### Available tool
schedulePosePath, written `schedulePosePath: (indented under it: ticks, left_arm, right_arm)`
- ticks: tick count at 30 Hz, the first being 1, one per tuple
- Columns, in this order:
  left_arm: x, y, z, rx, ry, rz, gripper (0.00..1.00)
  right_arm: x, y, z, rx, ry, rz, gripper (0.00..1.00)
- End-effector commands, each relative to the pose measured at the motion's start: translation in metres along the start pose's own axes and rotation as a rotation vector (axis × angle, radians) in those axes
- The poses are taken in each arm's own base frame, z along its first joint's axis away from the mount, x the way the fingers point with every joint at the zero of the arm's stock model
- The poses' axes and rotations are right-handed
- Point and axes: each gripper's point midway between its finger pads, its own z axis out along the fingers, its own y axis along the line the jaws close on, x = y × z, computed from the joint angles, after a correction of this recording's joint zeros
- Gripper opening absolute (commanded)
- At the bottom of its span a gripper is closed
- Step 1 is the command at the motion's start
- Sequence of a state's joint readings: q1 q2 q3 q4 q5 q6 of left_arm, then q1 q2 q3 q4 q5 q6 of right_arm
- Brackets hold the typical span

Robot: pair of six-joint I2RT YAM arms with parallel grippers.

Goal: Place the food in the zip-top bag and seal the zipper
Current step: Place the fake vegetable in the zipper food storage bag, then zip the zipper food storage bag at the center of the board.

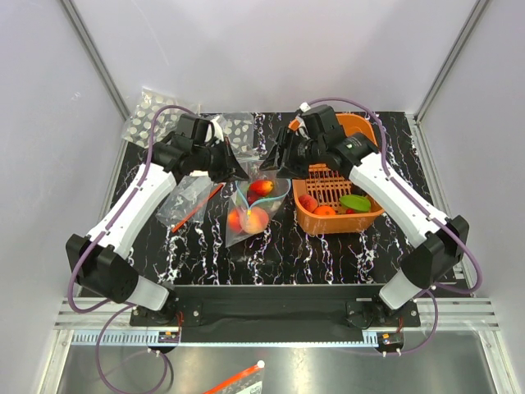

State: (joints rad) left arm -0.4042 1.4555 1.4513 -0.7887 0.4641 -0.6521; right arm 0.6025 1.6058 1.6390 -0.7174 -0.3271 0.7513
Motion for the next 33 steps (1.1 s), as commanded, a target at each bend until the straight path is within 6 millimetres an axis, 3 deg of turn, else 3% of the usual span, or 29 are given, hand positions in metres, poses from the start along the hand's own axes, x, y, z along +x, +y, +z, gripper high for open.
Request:
schedulePosePath:
  ticks: [1, 4, 9, 13, 17, 28, 31, 32, 33]
  left_arm:
    - [-0.013, -0.023, -0.010, 0.066, -0.041, 0.050, 0.00]
    - [-0.012, -0.020, -0.010, 0.056, -0.039, 0.049, 0.00]
    - [-0.013, -0.017, -0.010, 0.043, -0.046, 0.058, 0.00]
    - [-0.014, -0.018, -0.011, 0.041, -0.052, 0.067, 0.00]
    - [-0.015, -0.018, -0.012, 0.038, -0.058, 0.072, 0.00]
    - [-0.017, -0.021, -0.019, 0.046, -0.081, 0.097, 0.00]
    - [-0.015, -0.019, -0.016, 0.055, -0.082, 0.118, 0.00]
    - [-0.013, -0.015, -0.013, 0.056, -0.081, 0.130, 0.00]
    - [-0.011, -0.015, -0.013, 0.059, -0.078, 0.140, 0.00]
  right_arm:
    - [-0.013, 0.016, -0.021, -0.004, -0.071, -0.053, 0.67]
    - [-0.011, 0.011, -0.037, 0.040, -0.091, -0.052, 0.63]
    - [0.005, -0.015, -0.064, 0.165, -0.088, -0.006, 0.57]
    - [0.012, -0.032, -0.071, 0.237, -0.094, 0.035, 0.56]
    - [0.018, -0.041, -0.066, 0.268, -0.071, 0.042, 0.56]
    - [0.016, -0.042, -0.020, 0.240, -0.001, 0.007, 0.54]
    - [0.019, -0.047, -0.011, 0.251, 0.011, -0.011, 0.43]
    - [0.020, -0.048, -0.008, 0.249, 0.014, -0.019, 0.34]
    - [0.021, -0.049, -0.007, 0.248, 0.011, -0.031, 0.17]
